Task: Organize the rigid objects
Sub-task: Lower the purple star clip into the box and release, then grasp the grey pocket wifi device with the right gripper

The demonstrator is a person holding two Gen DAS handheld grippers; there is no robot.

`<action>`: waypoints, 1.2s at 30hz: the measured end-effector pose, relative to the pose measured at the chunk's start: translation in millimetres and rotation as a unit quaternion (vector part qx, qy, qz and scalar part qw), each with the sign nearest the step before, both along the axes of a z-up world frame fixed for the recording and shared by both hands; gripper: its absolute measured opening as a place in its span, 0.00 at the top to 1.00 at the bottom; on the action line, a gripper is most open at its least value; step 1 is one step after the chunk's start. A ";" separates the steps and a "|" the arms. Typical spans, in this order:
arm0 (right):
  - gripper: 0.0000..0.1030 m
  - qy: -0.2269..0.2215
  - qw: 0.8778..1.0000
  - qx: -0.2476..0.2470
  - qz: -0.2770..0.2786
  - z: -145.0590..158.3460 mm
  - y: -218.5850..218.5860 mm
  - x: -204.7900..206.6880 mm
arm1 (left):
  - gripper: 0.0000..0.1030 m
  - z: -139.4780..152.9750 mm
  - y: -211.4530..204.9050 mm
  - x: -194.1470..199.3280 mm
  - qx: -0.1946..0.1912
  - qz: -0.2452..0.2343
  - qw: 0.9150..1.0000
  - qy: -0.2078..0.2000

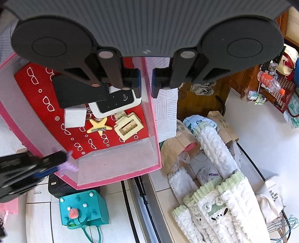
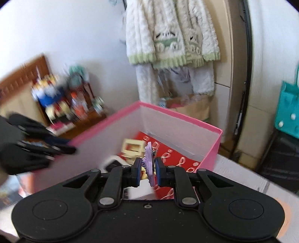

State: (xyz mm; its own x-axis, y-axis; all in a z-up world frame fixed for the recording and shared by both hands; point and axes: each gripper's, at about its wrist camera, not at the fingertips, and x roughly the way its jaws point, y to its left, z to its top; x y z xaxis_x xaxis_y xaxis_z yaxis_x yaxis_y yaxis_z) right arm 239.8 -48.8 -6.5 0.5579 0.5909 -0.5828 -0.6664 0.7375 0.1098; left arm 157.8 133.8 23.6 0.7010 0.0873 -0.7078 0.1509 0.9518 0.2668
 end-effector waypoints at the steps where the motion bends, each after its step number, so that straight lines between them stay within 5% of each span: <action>1: 0.82 0.003 1.000 -0.009 -0.001 -2.3 4.1 5.6 | 0.90 -0.3 0.0 -0.4 0.001 0.000 1.000 -0.001; 6: 0.82 0.013 0.999 -0.036 -0.009 -13.0 11.8 20.6 | 0.90 -0.6 0.1 -0.7 -0.003 0.000 1.000 0.000; 10: 0.69 0.014 1.000 -0.002 -0.024 -9.8 1.7 21.1 | 0.90 -0.7 0.9 -0.5 -0.003 0.000 1.000 0.001; 17: 0.69 -0.008 0.997 0.050 -0.050 8.4 -36.4 0.2 | 0.90 0.4 4.3 0.6 -0.021 0.002 1.000 0.005; 23: 0.67 -0.025 0.995 0.048 -0.084 14.9 -81.1 -26.0 | 0.90 0.5 4.5 0.6 -0.021 0.002 1.000 0.006; 33: 0.58 0.013 0.998 -0.031 -0.062 -42.4 -105.7 -56.1 | 0.90 0.8 4.6 0.9 -0.021 0.004 1.000 0.006; 36: 0.47 0.017 0.998 -0.050 -0.043 -61.4 -98.1 -61.5 | 0.90 1.4 5.5 1.2 -0.021 0.006 1.000 0.006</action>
